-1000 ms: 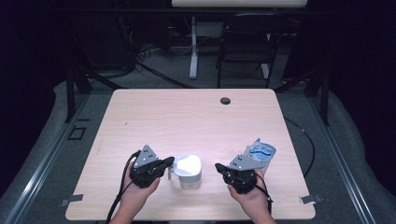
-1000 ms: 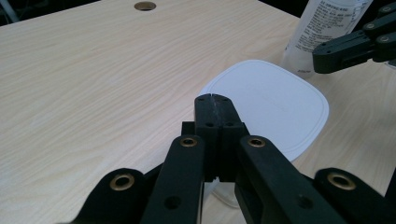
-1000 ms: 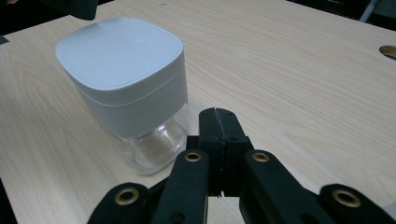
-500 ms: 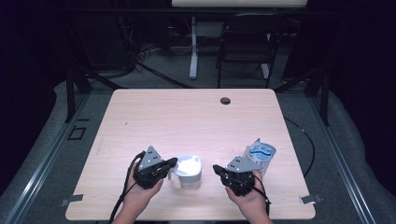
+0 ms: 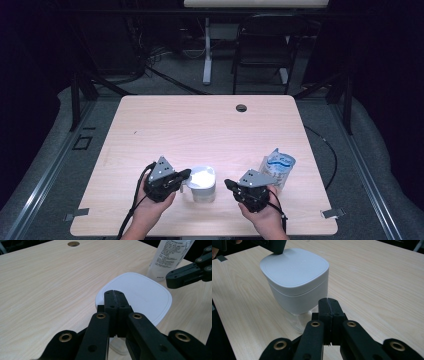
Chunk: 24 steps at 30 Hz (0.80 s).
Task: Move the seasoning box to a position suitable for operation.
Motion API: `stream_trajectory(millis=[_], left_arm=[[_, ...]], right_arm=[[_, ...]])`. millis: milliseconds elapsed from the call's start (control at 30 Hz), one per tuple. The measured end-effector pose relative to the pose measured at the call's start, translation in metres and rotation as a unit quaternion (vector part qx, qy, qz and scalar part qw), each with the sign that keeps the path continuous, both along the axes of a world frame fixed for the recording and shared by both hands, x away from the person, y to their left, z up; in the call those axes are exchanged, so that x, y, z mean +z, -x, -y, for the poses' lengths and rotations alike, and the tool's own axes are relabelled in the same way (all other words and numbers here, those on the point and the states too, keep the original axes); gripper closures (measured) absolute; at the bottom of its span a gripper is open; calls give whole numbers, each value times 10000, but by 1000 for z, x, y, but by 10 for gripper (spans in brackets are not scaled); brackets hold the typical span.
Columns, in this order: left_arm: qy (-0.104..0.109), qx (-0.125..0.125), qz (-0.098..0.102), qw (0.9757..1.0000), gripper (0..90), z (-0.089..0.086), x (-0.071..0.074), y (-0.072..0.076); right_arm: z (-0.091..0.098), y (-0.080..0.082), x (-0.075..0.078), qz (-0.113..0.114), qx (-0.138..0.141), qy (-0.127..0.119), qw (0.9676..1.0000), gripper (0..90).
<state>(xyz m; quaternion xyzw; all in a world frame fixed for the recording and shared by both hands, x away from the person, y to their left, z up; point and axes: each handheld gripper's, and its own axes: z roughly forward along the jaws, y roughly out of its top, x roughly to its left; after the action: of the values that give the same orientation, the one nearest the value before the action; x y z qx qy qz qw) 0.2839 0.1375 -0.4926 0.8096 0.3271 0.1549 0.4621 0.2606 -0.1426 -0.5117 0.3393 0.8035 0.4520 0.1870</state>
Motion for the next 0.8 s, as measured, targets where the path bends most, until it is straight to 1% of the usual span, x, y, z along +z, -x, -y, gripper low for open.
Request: stream_trajectory(millis=[200, 267, 400, 567, 600, 700, 800], left_arm=[[30, 4, -5, 10000, 900, -4, -1, 1], [73, 17, 7, 10000, 900, -4, -1, 2], [63, 26, 28, 10000, 900, -6, -2, 3], [93, 51, -25, 9999, 900, -7, -2, 3], [59, 47, -25, 10000, 900, -7, -1, 3], [68, 45, -10, 10000, 900, -6, -1, 3], [51, 37, -9, 10000, 900, -6, -1, 3]], right_arm=[[-9, -2, -3, -63, 139, 42, 9999, 900], [-13, -2, -4, -54, 154, 27, 9999, 900], [-16, -5, -5, -76, 225, 48, 9997, 900], [-18, -5, -7, -89, 248, 68, 9996, 897], [-18, -5, -8, -88, 257, 68, 9996, 897], [-19, -5, -8, -90, 262, 75, 9996, 896], [-20, -4, -6, -41, 272, 49, 9996, 896]])
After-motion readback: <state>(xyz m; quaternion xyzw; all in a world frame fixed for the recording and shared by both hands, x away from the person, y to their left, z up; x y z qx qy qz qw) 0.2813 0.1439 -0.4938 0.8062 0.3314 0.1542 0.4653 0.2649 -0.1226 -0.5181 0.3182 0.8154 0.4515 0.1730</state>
